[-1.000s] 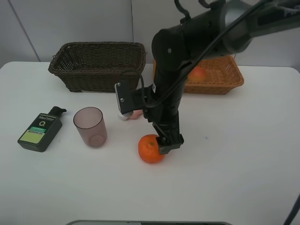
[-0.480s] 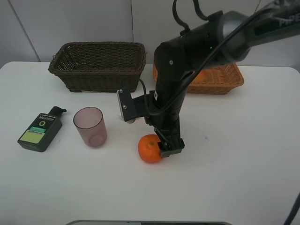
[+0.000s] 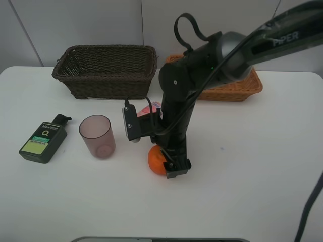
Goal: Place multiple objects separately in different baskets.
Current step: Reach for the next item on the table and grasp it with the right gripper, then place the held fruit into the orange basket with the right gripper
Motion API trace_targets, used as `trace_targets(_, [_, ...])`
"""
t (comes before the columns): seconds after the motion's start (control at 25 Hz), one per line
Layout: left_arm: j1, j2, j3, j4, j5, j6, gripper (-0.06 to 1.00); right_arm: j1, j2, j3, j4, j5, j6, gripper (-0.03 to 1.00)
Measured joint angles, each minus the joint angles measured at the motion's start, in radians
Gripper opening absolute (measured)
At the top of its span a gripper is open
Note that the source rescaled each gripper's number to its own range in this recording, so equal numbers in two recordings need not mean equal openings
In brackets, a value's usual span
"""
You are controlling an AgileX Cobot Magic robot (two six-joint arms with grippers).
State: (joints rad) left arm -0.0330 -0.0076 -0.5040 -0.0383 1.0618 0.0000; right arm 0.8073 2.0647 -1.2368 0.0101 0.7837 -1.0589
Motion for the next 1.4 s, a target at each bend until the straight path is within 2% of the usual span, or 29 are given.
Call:
trace_targets(0.24, [0.000, 0.000, 0.000, 0.000, 0.000, 0.000, 0.99, 0.001, 0.008, 0.000, 0.006, -0.013, 0.001, 1.00])
trace_targets(0.32, [0.000, 0.000, 0.000, 0.000, 0.000, 0.000, 0.99, 0.001, 0.008, 0.000, 0.007, -0.017, 0.001, 0.95])
trace_targets(0.4, [0.000, 0.000, 0.000, 0.000, 0.000, 0.000, 0.99, 0.001, 0.008, 0.000, 0.008, -0.020, 0.001, 0.76])
trace_targets(0.44, [0.000, 0.000, 0.000, 0.000, 0.000, 0.000, 0.99, 0.001, 0.008, 0.000, 0.008, -0.020, 0.001, 0.57])
trace_targets(0.48, [0.000, 0.000, 0.000, 0.000, 0.000, 0.000, 0.99, 0.001, 0.008, 0.000, 0.008, -0.024, 0.001, 0.45])
trace_targets(1.4, [0.000, 0.000, 0.000, 0.000, 0.000, 0.000, 0.99, 0.001, 0.008, 0.000, 0.015, -0.017, 0.001, 0.45])
